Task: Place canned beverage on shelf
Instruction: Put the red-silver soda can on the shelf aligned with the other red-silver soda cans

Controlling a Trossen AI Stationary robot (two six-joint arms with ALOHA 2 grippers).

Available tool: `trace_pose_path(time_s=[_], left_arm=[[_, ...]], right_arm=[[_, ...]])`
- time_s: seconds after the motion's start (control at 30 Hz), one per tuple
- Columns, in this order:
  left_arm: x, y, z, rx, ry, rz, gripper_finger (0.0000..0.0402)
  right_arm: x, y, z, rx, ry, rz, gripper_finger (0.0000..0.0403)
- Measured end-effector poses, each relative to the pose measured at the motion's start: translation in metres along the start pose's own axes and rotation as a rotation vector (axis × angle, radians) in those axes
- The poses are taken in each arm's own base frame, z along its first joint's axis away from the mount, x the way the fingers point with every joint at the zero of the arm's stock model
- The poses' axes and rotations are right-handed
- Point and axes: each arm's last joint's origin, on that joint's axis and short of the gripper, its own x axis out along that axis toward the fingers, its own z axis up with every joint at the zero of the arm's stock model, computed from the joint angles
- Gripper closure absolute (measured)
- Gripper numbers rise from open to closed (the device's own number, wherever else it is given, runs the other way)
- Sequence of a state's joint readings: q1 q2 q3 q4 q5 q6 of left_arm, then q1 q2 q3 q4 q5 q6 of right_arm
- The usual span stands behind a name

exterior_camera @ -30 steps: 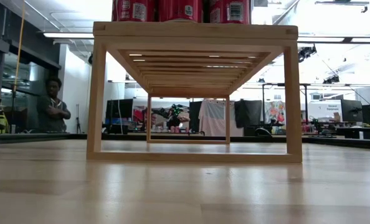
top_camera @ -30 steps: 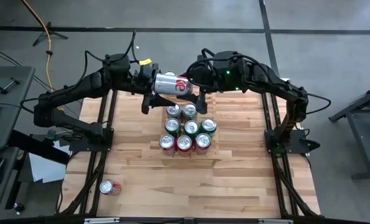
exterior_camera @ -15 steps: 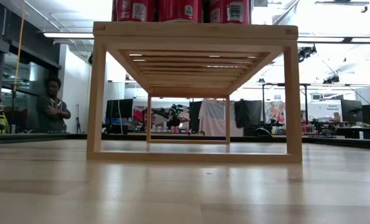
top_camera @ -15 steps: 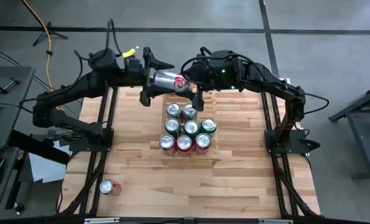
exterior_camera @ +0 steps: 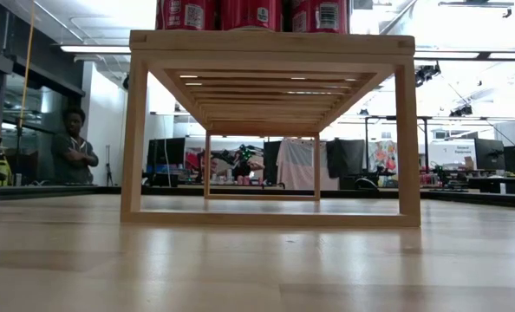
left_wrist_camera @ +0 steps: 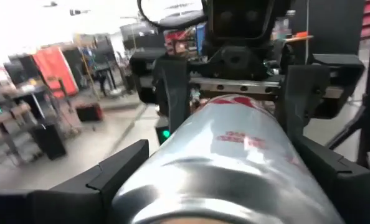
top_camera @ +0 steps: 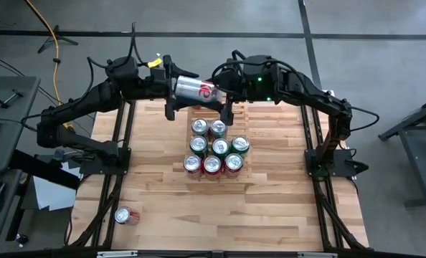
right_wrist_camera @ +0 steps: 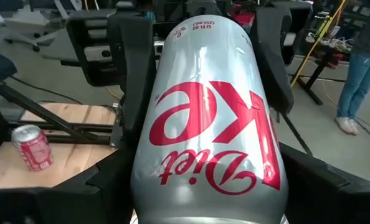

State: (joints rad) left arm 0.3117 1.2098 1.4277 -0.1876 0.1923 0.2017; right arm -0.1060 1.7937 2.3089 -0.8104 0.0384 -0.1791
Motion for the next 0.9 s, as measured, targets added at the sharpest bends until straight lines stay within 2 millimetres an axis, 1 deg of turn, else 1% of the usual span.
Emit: trace_pose_path(time_s=[0.1,0.23,0.47,0.57,0.7,0.83,0.9], left_arm=[[-0.0012,0.0022,-0.0009,-0.047,0.002,-0.025,0.0115],[-0.0017,-0.0006,0.0013,-0.047,-0.017,-0.057,0.0115],[0.0021,-0.0043,-0.0008,-0.045,-0.011,-0.099,0.0115],[0.0029,-0.0043,-0.0014,-0.046,-0.008,-0.102,0.0124],[0.0028,-0.0043,-0.0010,-0.046,-0.012,-0.102,0.0152],[0.0026,-0.0043,-0.0008,-0.045,-0.013,-0.102,0.0152],[0.0026,-0.0043,-0.0008,-0.047,-0.013,-0.102,0.0152]], right_arm=[[0.0004,-0.0002,-0.0003,-0.003,0.003,-0.004,0.0117],[0.0004,-0.0015,-0.0020,-0.001,0.016,0.007,0.0117],[0.0003,-0.0009,-0.0016,-0.002,0.010,0.025,0.0117],[0.0003,-0.0007,-0.0018,-0.004,0.012,0.029,0.0117],[0.0003,-0.0007,-0.0014,-0.004,0.007,0.031,0.0117],[0.0003,-0.0006,-0.0010,-0.004,0.002,0.032,0.0117],[0.0003,-0.0005,-0.0007,-0.001,-0.001,0.036,0.0103]])
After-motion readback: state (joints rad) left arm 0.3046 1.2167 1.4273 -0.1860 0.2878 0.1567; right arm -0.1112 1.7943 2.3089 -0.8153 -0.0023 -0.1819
